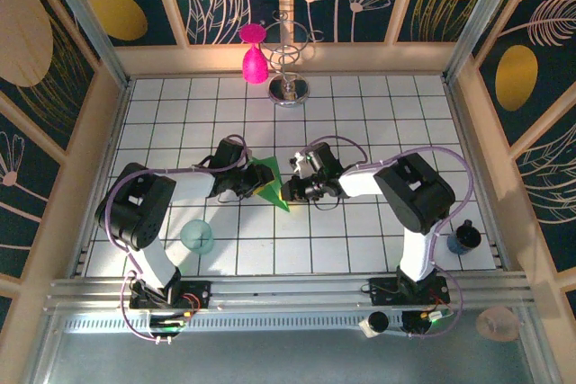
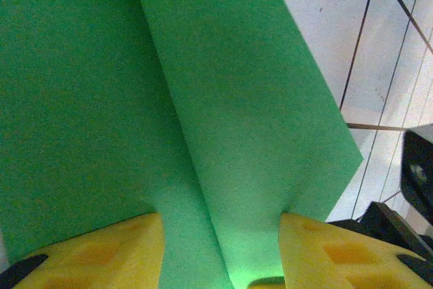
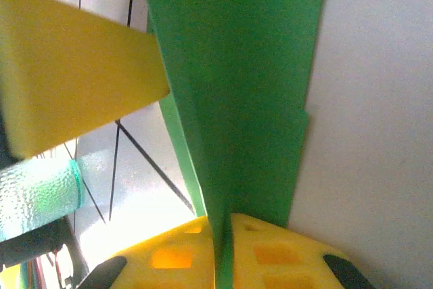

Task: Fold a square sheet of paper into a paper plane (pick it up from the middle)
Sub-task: Fourth fold the wing at the center of the table.

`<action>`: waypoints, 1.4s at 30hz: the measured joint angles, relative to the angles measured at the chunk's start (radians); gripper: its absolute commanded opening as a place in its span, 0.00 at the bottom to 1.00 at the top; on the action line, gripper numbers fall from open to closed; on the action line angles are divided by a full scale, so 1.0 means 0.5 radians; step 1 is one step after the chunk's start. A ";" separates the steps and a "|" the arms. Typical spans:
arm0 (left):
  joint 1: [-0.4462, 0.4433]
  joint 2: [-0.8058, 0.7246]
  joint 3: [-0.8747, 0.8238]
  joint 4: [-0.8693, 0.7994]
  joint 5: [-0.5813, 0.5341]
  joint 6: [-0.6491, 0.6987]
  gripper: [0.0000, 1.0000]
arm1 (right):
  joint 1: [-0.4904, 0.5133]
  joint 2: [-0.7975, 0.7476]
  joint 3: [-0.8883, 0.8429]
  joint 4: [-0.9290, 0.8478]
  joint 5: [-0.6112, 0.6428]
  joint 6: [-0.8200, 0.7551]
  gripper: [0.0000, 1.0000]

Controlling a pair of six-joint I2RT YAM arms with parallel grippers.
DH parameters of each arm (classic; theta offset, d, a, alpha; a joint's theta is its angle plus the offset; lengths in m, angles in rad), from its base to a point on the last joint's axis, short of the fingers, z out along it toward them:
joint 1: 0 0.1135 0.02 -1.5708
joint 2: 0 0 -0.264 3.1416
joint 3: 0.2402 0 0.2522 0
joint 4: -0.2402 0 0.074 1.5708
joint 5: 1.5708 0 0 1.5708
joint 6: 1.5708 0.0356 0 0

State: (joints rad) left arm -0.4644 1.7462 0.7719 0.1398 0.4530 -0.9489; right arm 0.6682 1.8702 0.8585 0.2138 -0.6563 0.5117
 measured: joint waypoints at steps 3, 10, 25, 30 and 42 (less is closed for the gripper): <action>-0.004 0.011 0.022 -0.037 -0.012 0.009 0.50 | 0.000 -0.037 -0.021 0.000 0.002 0.000 0.16; -0.018 0.033 0.066 -0.103 -0.040 0.016 0.53 | 0.000 -0.040 -0.025 -0.001 0.005 0.000 0.16; -0.030 0.083 0.159 -0.201 -0.086 0.029 0.54 | 0.000 -0.016 -0.025 -0.023 0.039 -0.012 0.13; -0.030 0.087 0.165 -0.216 -0.087 0.029 0.54 | 0.000 -0.009 -0.025 -0.022 0.038 -0.016 0.09; -0.032 0.091 0.170 -0.228 -0.092 0.028 0.54 | 0.001 -0.014 -0.025 -0.018 0.031 -0.011 0.18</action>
State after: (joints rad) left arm -0.4805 1.7916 0.8570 0.0257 0.4072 -0.9348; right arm 0.6685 1.8633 0.8459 0.2047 -0.6407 0.5060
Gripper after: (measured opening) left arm 0.544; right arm 0.156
